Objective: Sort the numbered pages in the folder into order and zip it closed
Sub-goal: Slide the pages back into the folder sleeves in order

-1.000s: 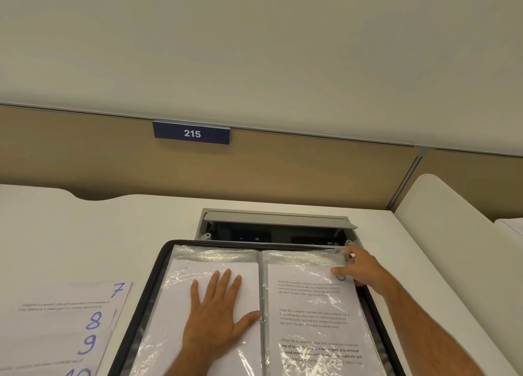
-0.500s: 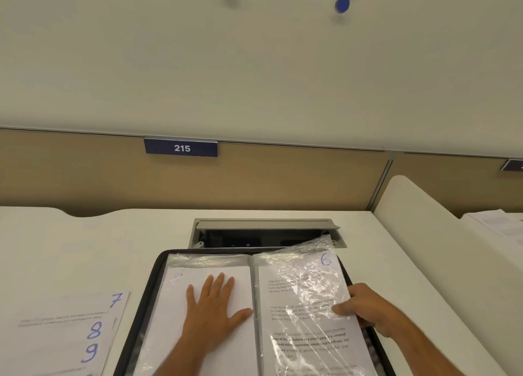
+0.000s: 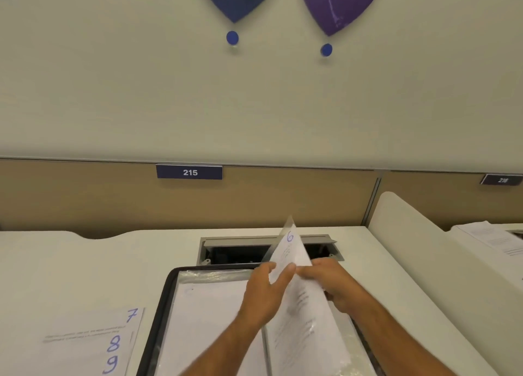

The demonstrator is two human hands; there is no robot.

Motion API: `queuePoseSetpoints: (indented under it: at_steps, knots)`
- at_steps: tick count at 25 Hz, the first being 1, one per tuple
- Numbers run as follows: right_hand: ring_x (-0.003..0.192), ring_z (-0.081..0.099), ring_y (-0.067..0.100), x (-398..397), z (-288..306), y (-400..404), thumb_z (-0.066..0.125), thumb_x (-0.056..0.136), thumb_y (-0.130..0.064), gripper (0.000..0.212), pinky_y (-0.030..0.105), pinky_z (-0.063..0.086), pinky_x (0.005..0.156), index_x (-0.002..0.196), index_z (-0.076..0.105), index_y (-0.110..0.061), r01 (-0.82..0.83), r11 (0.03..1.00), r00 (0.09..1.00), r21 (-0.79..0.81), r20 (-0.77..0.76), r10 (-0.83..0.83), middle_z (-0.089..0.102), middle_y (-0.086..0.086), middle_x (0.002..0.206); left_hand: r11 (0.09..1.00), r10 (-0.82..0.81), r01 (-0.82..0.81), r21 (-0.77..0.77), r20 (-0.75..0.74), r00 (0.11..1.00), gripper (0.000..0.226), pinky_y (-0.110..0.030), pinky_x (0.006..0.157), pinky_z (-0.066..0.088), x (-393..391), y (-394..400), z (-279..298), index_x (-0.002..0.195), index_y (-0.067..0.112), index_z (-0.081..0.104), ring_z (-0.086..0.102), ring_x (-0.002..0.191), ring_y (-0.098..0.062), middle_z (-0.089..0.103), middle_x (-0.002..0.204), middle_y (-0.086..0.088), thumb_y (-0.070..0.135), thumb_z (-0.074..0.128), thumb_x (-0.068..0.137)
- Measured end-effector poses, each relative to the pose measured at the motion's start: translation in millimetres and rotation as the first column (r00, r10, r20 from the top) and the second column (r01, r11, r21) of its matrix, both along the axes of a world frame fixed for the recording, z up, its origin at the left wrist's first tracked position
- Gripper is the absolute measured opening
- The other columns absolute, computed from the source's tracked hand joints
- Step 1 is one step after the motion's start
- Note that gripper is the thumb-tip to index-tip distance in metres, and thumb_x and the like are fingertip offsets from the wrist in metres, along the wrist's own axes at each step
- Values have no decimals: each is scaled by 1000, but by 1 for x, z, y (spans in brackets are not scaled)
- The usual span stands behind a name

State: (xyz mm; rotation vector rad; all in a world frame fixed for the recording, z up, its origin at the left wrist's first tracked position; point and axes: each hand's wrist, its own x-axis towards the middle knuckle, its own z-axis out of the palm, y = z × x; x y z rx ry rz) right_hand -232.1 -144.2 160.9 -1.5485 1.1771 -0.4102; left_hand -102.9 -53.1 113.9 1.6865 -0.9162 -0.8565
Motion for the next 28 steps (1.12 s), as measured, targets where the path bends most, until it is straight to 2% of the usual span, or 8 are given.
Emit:
queuePoseSetpoints:
  at_steps: [4, 8, 14, 19, 22, 25, 27, 28]
  knots:
    - [91, 72, 21, 45, 8, 34, 61, 97, -40, 22, 40, 61, 83, 103, 72, -22, 50, 999, 997, -8, 66, -49, 74, 2, 99, 998, 48, -55, -26, -218, 975, 49, -29, 69, 59, 1, 12, 32, 119, 26, 58, 67, 95, -11, 66, 109, 6, 66, 56, 89]
    - [97, 71, 18, 65, 4, 62, 48, 103, -39, 35, 41, 54, 93, 103, 75, -18, 49, 998, 980, 26, 193, -53, 77, 1, 95, 992, 113, -120, -32, -162, 980, 40, -22, 64, 48, 23, 34, 42, 102, 25, 67, 67, 89, -9, 71, 95, 7, 62, 62, 88]
    - [92, 73, 23, 80, -26, 82, 50, 103, -33, 32, 39, 61, 84, 100, 72, -10, 50, 998, 943, 44, 327, -62, 75, 5, 94, 981, 183, -188, 49, 99, 978, 5, -18, 60, 51, 79, 64, 29, 92, 23, 65, 68, 82, -16, 68, 92, 0, 20, 70, 92]
    - [106, 61, 9, 91, -79, 97, 56, 98, -44, 19, 17, 48, 89, 100, 66, -29, -92, 966, 995, -243, -52, 81, 67, -12, 109, 949, 245, -277, 154, 196, 949, 8, -30, 64, 55, 125, 88, -4, 88, 6, 71, 69, 76, -24, 70, 85, -11, 14, 71, 86]
    - [139, 37, 11, 84, -112, 110, 26, 72, -90, 84, 25, 29, 116, 132, 48, -34, -304, 877, 935, -372, -294, 199, 43, -11, 146, 921, 272, -319, 222, 220, 937, 10, -30, 61, 51, 144, 104, -28, 78, 1, 69, 65, 68, -23, 68, 76, -16, 11, 69, 79]
    - [155, -1, 19, 86, -151, 102, -3, 45, -98, 132, 35, 3, 124, 157, 17, -31, -474, 795, 824, -378, -510, 249, 5, -3, 167, 897, 271, -342, 282, 262, 926, 19, -29, 57, 39, 154, 115, -53, 61, 11, 53, 52, 58, -19, 50, 61, -9, 9, 66, 74]
    - [154, -10, 21, 90, -169, 101, 1, 61, -99, 116, 36, -4, 120, 157, 5, -34, -504, 761, 796, -409, -563, 224, -2, 7, 168, 875, 263, -354, 331, 290, 920, 11, -27, 60, 43, 156, 122, -66, 68, 10, 62, 59, 65, -17, 63, 68, -4, 12, 68, 77]
    - [154, -12, 22, 91, -179, 99, 9, 74, -95, 102, 35, -4, 118, 152, 16, -30, -549, 715, 755, -432, -623, 203, 4, 11, 167, 864, 256, -359, 353, 305, 917, 6, -25, 63, 45, 156, 124, -72, 75, 12, 67, 62, 72, -16, 67, 75, -3, 16, 70, 78]
